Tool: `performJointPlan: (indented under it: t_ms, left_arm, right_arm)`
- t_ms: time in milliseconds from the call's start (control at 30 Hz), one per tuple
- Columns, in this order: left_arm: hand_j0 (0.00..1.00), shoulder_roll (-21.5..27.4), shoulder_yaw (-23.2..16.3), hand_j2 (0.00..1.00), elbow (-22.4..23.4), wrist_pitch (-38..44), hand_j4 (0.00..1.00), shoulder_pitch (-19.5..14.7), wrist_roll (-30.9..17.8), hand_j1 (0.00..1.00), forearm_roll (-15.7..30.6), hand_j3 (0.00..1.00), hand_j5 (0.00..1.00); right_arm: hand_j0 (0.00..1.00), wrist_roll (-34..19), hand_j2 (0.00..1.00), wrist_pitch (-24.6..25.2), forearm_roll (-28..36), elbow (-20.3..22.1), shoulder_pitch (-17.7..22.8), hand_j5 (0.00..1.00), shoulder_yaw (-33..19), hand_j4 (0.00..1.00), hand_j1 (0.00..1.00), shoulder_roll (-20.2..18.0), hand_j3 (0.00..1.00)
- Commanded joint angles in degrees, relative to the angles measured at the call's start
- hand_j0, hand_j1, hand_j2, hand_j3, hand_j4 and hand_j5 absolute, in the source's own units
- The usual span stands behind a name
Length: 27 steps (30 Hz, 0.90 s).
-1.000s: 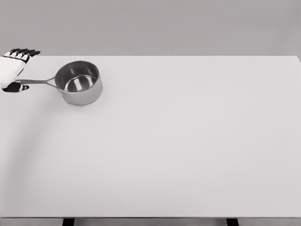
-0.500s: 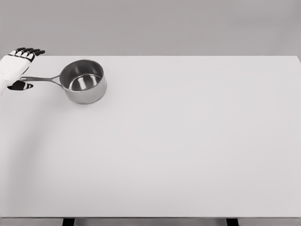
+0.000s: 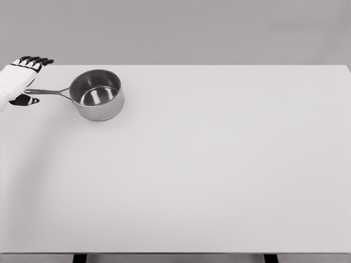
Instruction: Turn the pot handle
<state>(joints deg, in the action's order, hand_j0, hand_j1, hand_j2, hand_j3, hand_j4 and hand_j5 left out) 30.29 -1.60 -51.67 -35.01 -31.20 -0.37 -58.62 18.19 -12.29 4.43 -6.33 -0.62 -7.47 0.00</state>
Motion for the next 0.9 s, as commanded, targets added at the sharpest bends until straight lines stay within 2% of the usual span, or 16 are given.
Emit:
performJointPlan:
  t_ms: [0,133,300,567,733,833,867]
  left_arm:
    - [1.0,-0.1,-0.9,1.0,-0.1,0.0,1.0,0.0,0.0,1.0,0.4,1.0,1.0]
    - [1.0,-0.1,-1.7,1.0,-0.4,0.0,1.0,0.1,0.0,1.0,0.6,1.0,1.0]
    - [1.0,0.5,-2.8,1.0,-6.5,0.0,1.0,1.1,-0.1,1.0,0.7,1.0,1.0]
    - [1.0,1.9,-2.3,1.0,-14.8,0.0,1.0,6.3,-0.1,1.0,1.3,1.0,1.0]
    - [1.0,5.2,-2.3,1.0,-22.7,0.0,1.0,10.0,-0.2,1.0,6.0,1.0,1.0]
    - [1.0,5.4,-2.2,1.0,-30.7,0.0,1.0,13.0,-0.2,1.0,7.2,1.0,1.0]
    - [1.0,5.4,-1.0,1.0,-35.2,0.0,1.0,14.7,-0.2,1.0,7.2,1.0,1.0]
  right_arm:
    - [1.0,0.0,1.0,0.0,0.1,0.0,0.0,1.0,0.0,1.0,1.0,0.0,1.0]
    - [1.0,0.0,1.0,0.0,0.1,0.0,0.0,1.0,0.0,1.0,1.0,0.0,1.0]
    - [1.0,0.0,1.0,0.0,0.1,0.0,0.0,1.0,0.0,1.0,1.0,0.0,1.0]
    - [1.0,0.0,1.0,0.0,0.1,0.0,0.0,1.0,0.0,1.0,1.0,0.0,1.0]
    - [1.0,0.0,1.0,0.0,0.1,0.0,0.0,1.0,0.0,1.0,1.0,0.0,1.0]
    - [1.0,0.0,1.0,0.0,0.1,0.0,0.0,1.0,0.0,1.0,1.0,0.0,1.0]
    - [1.0,0.0,1.0,0.0,0.1,0.0,0.0,1.0,0.0,1.0,1.0,0.0,1.0]
